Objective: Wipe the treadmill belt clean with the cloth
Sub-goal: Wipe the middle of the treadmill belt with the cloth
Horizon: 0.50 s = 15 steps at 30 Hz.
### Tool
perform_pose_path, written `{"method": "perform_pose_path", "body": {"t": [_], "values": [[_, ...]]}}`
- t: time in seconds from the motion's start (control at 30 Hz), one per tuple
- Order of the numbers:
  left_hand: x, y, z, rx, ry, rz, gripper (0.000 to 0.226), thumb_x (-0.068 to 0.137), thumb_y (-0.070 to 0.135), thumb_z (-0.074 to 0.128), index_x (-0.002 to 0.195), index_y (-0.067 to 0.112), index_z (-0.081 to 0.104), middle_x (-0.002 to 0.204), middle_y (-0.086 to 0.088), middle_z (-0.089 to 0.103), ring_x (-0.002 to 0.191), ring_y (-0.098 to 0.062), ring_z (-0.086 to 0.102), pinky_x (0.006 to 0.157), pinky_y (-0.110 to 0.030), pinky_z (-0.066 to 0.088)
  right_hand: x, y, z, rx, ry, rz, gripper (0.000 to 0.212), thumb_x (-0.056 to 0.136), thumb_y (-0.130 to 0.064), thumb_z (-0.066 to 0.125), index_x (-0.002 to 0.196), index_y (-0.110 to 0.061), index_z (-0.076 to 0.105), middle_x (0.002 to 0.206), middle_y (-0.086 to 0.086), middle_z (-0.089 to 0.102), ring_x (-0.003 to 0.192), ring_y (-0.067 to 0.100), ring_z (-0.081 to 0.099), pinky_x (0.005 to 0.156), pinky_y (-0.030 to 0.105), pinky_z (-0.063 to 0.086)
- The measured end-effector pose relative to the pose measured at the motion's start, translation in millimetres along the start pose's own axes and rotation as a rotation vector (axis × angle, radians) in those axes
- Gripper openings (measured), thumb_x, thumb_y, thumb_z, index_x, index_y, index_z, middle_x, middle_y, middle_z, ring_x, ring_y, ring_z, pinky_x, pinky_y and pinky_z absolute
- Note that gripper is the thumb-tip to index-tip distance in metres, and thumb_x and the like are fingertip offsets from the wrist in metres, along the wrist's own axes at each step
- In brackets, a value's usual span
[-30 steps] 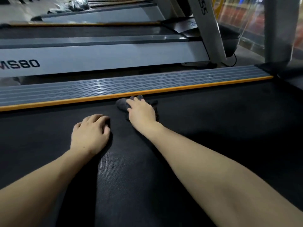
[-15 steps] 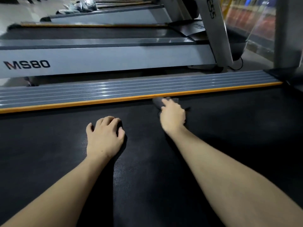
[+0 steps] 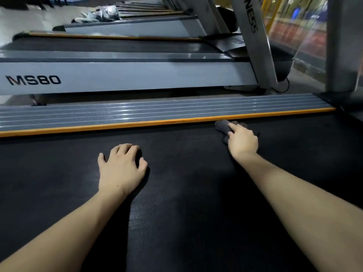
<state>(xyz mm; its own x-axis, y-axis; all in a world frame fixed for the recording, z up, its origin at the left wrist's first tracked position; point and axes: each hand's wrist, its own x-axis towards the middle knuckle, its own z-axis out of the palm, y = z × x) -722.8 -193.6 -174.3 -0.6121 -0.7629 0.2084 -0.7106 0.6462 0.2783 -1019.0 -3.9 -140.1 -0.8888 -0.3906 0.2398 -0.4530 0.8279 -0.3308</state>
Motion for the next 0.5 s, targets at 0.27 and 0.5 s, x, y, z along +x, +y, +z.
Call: {"method": "perform_pose_path", "body": {"t": [0.27, 0.5], "values": [[-1.0, -3.4, -0.9, 0.023, 0.002, 0.011, 0.035, 0.093, 0.051, 0.041, 0.121, 0.040, 0.058, 0.143, 0.013, 0.053, 0.139, -0.015, 0.041, 0.116, -0.061, 0.024, -91.3, -150.4, 45.9, 0.167, -0.197, -0.650, 0.032, 0.099, -0.025, 0.050, 0.129, -0.031, 0.059, 0.133, -0.001, 0.058, 0.120, 0.024, 0.053, 0.091, 0.041, 0.047], [-1.1, -2.3, -2.0, -0.003, -0.006, 0.001, 0.031, 0.094, 0.049, 0.039, 0.120, 0.040, 0.055, 0.140, 0.015, 0.051, 0.140, -0.013, 0.036, 0.117, -0.061, 0.020, -5.1, 11.2, 2.4, -0.005, -0.023, -0.174, 0.039, 0.101, -0.031, 0.048, 0.139, -0.037, 0.051, 0.145, -0.006, 0.051, 0.123, 0.026, 0.054, 0.096, 0.037, 0.043]]}}
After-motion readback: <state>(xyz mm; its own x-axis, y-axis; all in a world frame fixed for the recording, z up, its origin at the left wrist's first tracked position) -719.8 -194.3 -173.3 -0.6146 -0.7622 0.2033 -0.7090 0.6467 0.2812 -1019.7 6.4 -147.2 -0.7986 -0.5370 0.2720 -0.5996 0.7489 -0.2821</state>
